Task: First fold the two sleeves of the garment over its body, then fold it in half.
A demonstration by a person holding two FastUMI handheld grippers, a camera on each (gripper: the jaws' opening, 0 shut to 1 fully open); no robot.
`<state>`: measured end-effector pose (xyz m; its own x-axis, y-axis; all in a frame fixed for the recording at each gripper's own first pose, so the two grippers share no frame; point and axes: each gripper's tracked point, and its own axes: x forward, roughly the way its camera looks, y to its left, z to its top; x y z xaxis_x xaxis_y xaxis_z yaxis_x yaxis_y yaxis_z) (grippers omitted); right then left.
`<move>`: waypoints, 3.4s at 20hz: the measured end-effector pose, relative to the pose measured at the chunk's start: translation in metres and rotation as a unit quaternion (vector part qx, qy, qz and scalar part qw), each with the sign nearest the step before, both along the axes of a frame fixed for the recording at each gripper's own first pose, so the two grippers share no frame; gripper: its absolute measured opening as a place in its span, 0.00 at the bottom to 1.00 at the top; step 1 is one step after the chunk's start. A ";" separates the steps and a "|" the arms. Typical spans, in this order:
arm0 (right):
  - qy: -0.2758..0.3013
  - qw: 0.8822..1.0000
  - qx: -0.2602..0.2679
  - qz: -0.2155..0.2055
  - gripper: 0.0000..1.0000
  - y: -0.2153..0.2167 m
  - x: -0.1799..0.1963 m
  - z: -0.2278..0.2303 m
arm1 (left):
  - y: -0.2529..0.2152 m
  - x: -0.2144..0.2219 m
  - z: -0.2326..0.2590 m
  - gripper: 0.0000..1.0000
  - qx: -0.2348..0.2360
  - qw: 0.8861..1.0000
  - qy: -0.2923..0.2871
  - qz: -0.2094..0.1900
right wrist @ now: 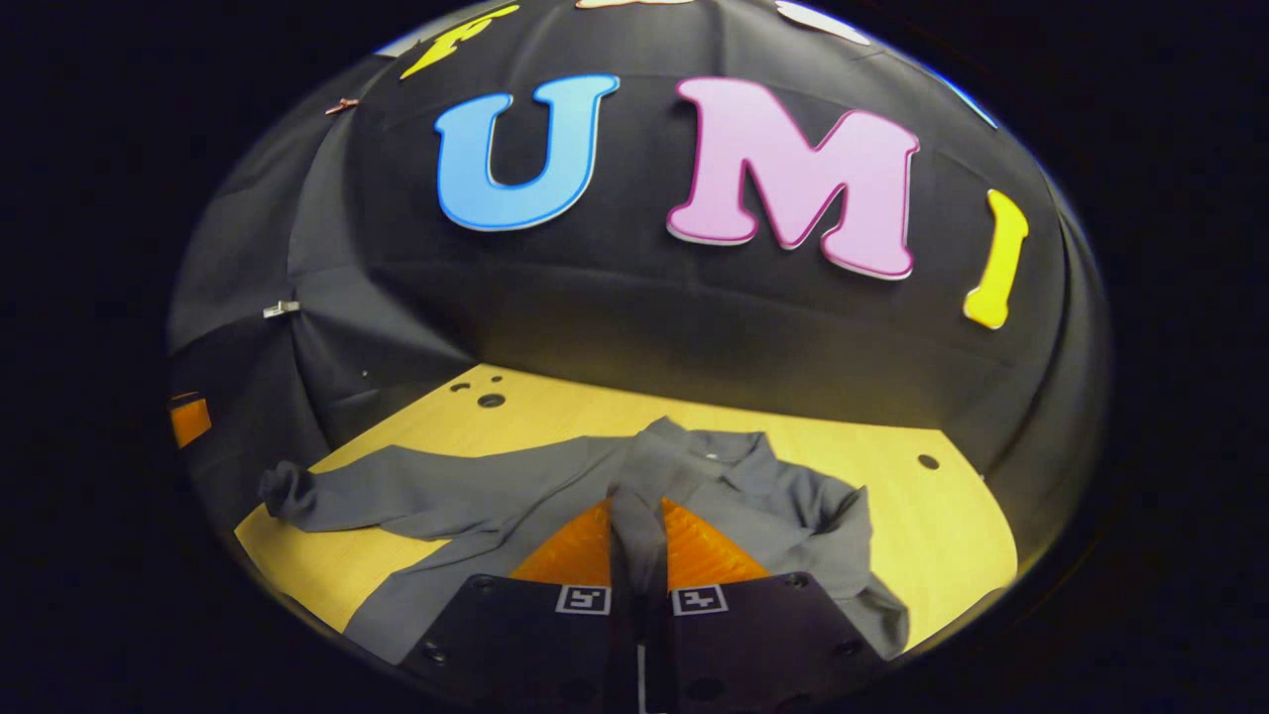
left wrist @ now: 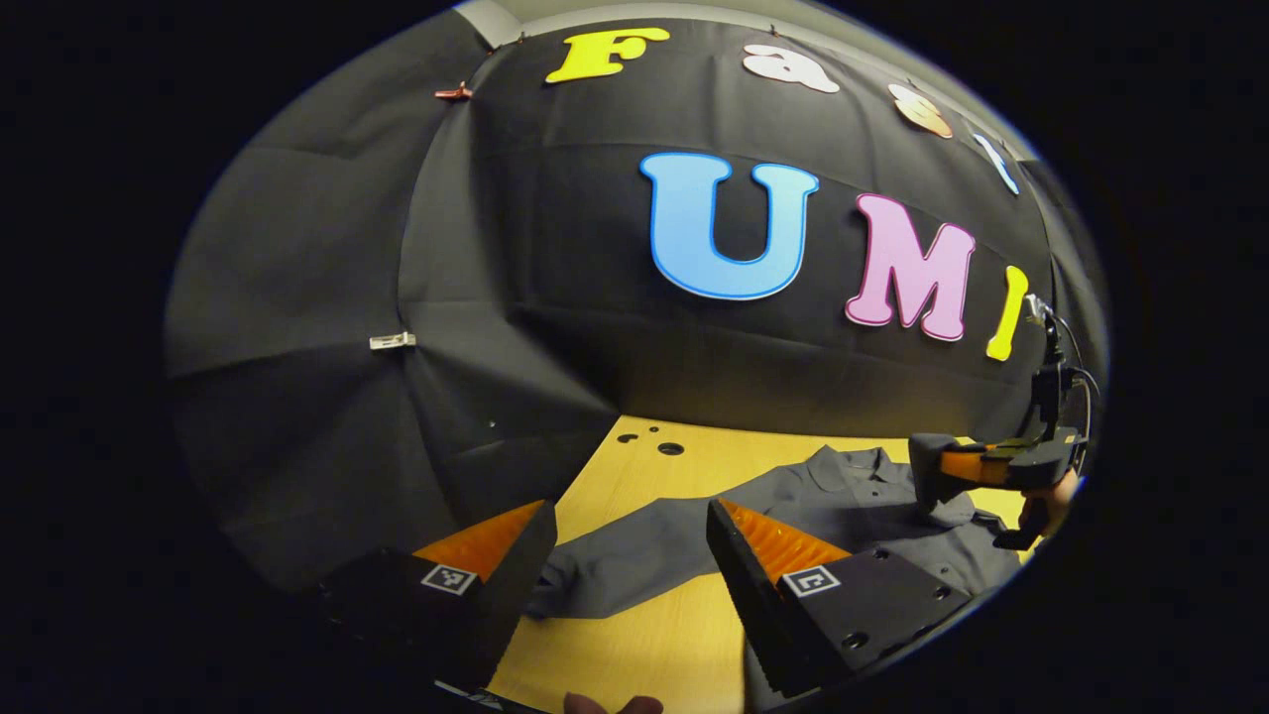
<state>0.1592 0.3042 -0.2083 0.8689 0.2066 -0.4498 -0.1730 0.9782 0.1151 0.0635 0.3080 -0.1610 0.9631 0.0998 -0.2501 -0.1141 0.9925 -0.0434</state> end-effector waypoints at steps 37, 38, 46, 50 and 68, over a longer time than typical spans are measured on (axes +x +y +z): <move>0.093 0.994 0.059 0.016 0.97 -0.061 -0.136 0.010 | 0.091 0.054 -0.195 0.97 0.022 0.965 0.247 0.081; 0.094 0.994 0.057 0.014 0.97 -0.066 -0.140 0.010 | 0.093 0.045 -0.210 0.95 0.018 0.955 0.283 0.085; 0.104 0.994 0.045 0.008 0.98 -0.103 -0.179 0.002 | 0.080 0.062 -0.196 0.09 0.054 0.958 0.270 0.078; 0.106 0.993 0.052 -0.011 0.98 -0.138 -0.187 -0.008 | 0.051 0.079 -0.141 0.08 0.042 0.974 0.207 0.083; 0.127 0.986 0.074 -0.072 0.97 -0.302 -0.188 -0.067 | -0.325 0.145 -0.012 0.08 0.029 0.984 0.098 -0.144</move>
